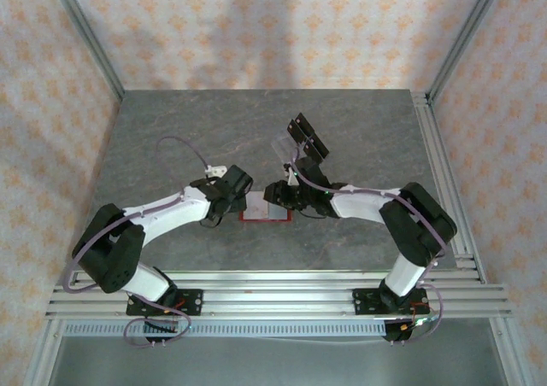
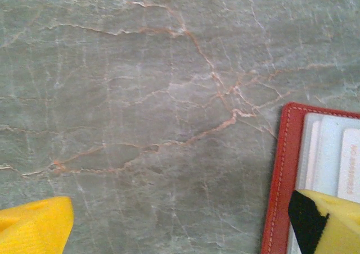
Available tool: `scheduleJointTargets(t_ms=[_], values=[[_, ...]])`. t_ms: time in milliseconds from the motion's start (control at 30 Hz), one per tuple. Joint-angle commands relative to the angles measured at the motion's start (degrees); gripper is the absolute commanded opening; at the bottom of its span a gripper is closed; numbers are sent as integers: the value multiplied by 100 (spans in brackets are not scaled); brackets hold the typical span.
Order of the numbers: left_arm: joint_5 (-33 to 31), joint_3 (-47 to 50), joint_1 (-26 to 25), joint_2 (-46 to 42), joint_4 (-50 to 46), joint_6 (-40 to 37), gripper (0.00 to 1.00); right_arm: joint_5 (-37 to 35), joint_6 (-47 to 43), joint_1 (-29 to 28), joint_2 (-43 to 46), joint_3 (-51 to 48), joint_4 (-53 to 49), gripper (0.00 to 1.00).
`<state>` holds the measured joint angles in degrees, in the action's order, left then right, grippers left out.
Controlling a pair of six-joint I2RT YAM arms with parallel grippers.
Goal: Put the credit cards into the card holder
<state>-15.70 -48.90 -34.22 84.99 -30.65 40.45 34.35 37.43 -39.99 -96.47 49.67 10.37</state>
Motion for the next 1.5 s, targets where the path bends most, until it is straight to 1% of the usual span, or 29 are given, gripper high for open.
scheduleJointTargets(t_ms=[0,100,200,400,667,1100,1467], values=[[-214,187,62,-84,-141,-66,100,-423,-497,-44,102,449,-1425,26],[-187,311,88,-11,-21,-115,99,-595,-661,-53,-58,801,-2005,10],[-138,410,98,84,111,-138,100,-593,-727,-85,-297,1068,-2307,0],[-51,505,93,284,304,-160,100,-627,-787,-167,-664,1349,-2469,0],[-20,532,97,386,421,-194,100,-665,-834,-167,-987,1492,-2482,0],[77,610,97,501,580,-195,100,-595,-943,-189,-1307,1779,-2758,0],[181,678,99,554,694,-191,100,-509,-1012,-367,-1607,2244,-2983,0]])
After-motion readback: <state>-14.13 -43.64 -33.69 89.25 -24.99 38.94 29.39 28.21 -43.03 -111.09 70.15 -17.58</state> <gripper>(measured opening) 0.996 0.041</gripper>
